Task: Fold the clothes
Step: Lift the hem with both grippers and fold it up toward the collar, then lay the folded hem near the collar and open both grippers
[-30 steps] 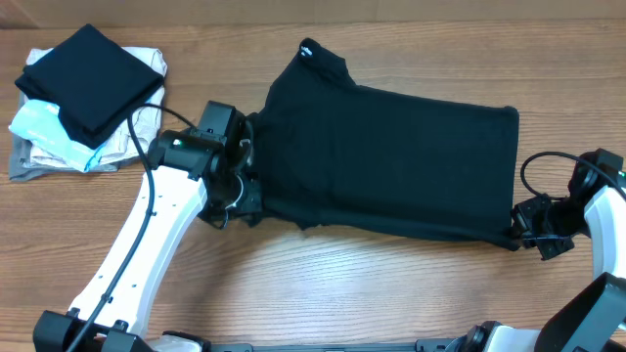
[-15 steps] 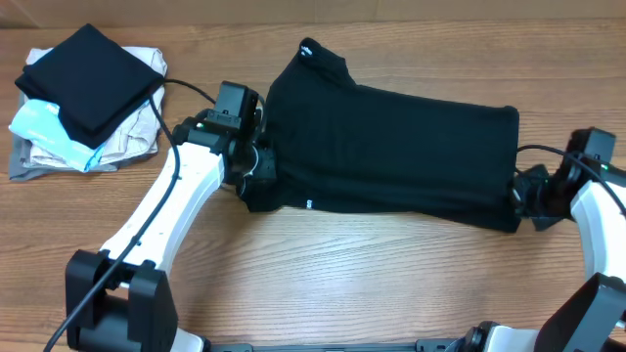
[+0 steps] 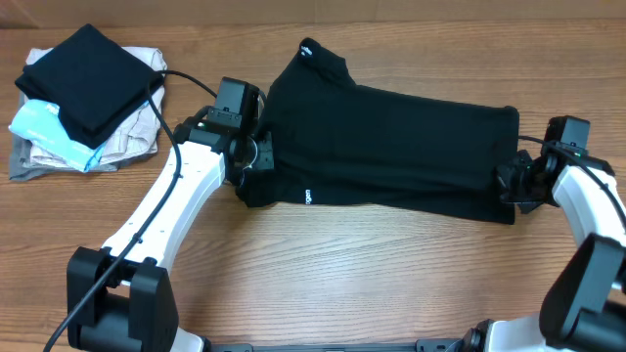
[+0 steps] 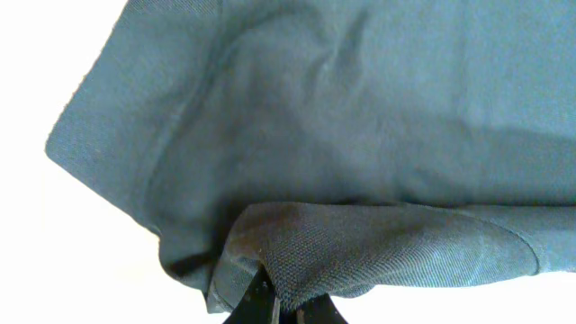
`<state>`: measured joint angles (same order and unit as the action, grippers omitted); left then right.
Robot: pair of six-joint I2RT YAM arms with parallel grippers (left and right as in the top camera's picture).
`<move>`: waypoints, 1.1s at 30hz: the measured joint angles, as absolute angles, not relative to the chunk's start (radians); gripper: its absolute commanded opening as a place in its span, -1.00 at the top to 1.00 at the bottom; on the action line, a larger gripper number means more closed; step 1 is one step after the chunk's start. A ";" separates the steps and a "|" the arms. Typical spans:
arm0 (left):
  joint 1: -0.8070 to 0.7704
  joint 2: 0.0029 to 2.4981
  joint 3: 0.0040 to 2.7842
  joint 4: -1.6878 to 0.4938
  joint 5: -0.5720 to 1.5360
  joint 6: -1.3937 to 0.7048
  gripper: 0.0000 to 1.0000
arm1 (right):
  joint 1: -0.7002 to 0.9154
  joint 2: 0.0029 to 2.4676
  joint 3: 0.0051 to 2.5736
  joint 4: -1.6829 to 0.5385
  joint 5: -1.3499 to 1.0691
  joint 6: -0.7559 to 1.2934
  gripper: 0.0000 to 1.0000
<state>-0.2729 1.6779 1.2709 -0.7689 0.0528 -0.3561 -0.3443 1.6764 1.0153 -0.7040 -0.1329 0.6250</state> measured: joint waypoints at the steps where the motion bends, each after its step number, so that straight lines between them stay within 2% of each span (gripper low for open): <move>1: -0.273 1.678 1.271 -0.759 0.047 -0.355 0.92 | -0.344 1.690 1.015 -0.692 -0.133 0.625 0.89; 7: -0.273 1.680 1.271 -0.667 0.019 -0.333 0.92 | -0.344 1.781 1.016 -0.609 -0.131 0.624 0.87; 12: -0.273 1.715 1.271 -0.644 0.010 -0.330 0.91 | -0.344 1.806 1.018 -0.567 -0.134 0.627 0.53; 14: -0.273 1.744 1.271 -0.634 0.002 -0.326 0.73 | -0.344 1.806 1.018 -0.541 -0.139 0.628 0.22; 15: -0.273 1.761 1.271 -0.625 -0.002 -0.318 0.57 | -0.344 1.806 1.019 -0.531 -0.147 0.626 0.12; 18: -0.273 1.810 1.271 -0.582 -0.014 -0.286 -0.11 | -0.344 1.806 1.025 -0.499 -0.198 0.585 -0.44; 21: -0.273 1.822 1.285 -0.578 -0.031 -0.268 -0.30 | -0.344 1.807 1.063 -0.508 -0.281 0.502 -0.76; 23: -0.273 1.823 1.335 -0.609 -0.038 -0.255 -0.40 | -0.344 1.808 1.111 -0.553 -0.315 0.462 -0.79; 25: -0.273 1.823 1.415 -0.661 -0.040 -0.253 -0.39 | -0.344 1.808 1.168 -0.615 -0.336 0.426 -0.79; 26: -0.273 1.823 1.459 -0.693 -0.040 -0.252 -0.29 | -0.344 1.808 1.202 -0.659 -0.344 0.410 -0.78; 27: -0.273 1.823 1.509 -0.738 -0.039 -0.253 -0.05 | -0.344 1.808 1.238 -0.716 -0.350 0.397 -0.75; 28: -0.273 1.822 1.560 -0.788 -0.038 -0.251 0.49 | -0.344 1.808 1.267 -0.765 -0.351 0.387 -0.71; 29: -0.273 1.822 1.599 -0.831 -0.038 -0.250 0.88 | -0.344 1.808 1.297 -0.813 -0.351 0.378 -0.64; 33: -0.273 1.818 1.645 -0.980 -0.036 -0.257 0.92 | -0.344 1.808 1.359 -1.000 -0.323 0.358 -0.05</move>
<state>-0.2729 1.8175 1.6451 -0.9802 -0.0364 -0.2565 -0.3443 1.8076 1.3590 -1.0004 -0.3229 0.3584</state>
